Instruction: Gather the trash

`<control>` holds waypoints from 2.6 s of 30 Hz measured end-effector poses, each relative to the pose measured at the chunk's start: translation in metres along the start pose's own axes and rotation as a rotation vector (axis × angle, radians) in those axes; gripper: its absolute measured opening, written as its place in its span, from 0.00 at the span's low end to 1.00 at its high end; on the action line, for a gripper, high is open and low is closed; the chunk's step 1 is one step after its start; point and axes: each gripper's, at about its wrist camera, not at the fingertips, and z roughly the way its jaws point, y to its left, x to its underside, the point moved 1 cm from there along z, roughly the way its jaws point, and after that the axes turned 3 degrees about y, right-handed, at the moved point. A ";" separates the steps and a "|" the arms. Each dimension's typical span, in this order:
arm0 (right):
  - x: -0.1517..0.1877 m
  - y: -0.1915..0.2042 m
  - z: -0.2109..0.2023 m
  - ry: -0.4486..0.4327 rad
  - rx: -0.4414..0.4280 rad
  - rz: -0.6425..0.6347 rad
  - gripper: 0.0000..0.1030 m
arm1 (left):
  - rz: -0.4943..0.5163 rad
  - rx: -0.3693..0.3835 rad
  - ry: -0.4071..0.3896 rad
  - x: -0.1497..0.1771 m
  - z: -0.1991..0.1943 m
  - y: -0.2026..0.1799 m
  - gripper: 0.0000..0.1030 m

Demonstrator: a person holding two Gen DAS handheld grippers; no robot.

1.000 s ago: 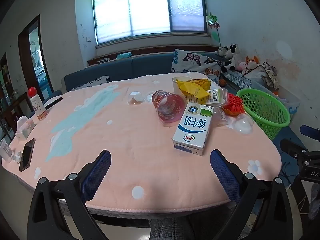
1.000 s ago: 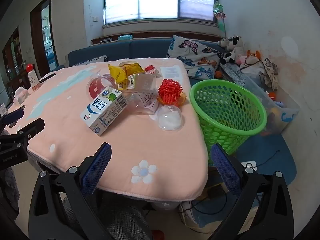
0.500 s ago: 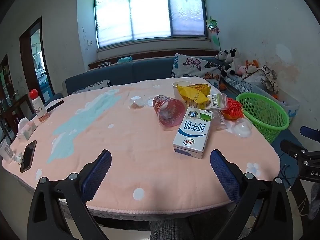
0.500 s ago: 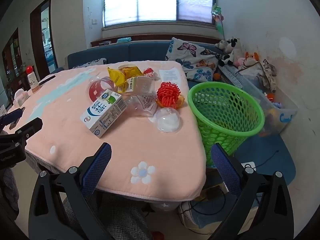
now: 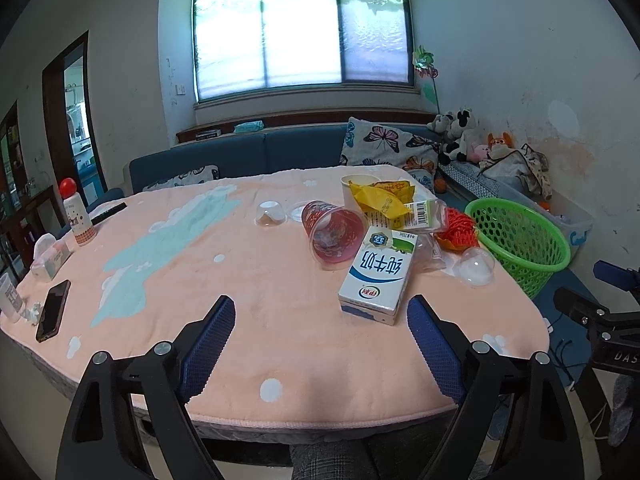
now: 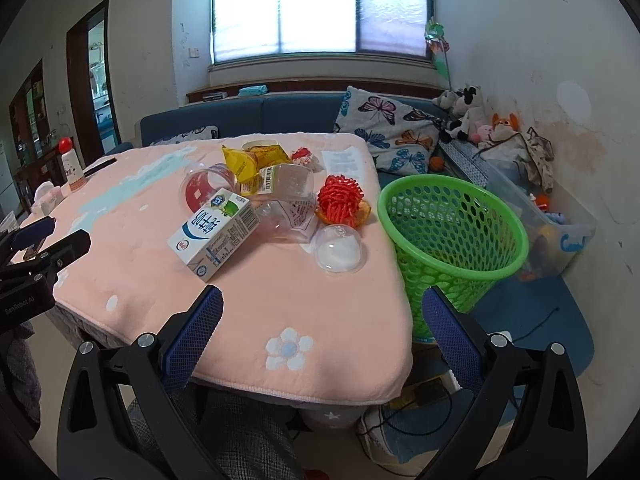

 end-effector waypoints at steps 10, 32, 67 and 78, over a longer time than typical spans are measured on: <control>0.003 0.001 -0.007 -0.016 -0.004 0.000 0.96 | 0.011 0.005 -0.022 -0.002 -0.010 -0.004 0.87; 0.003 0.000 -0.014 -0.039 -0.005 0.009 0.96 | 0.018 0.009 -0.045 -0.002 -0.021 -0.006 0.89; 0.000 0.001 -0.015 -0.057 -0.023 0.002 0.96 | 0.013 0.013 -0.047 -0.007 -0.019 -0.005 0.90; -0.001 0.003 -0.009 -0.056 -0.037 -0.014 0.96 | 0.005 0.019 -0.035 -0.005 -0.012 -0.001 0.90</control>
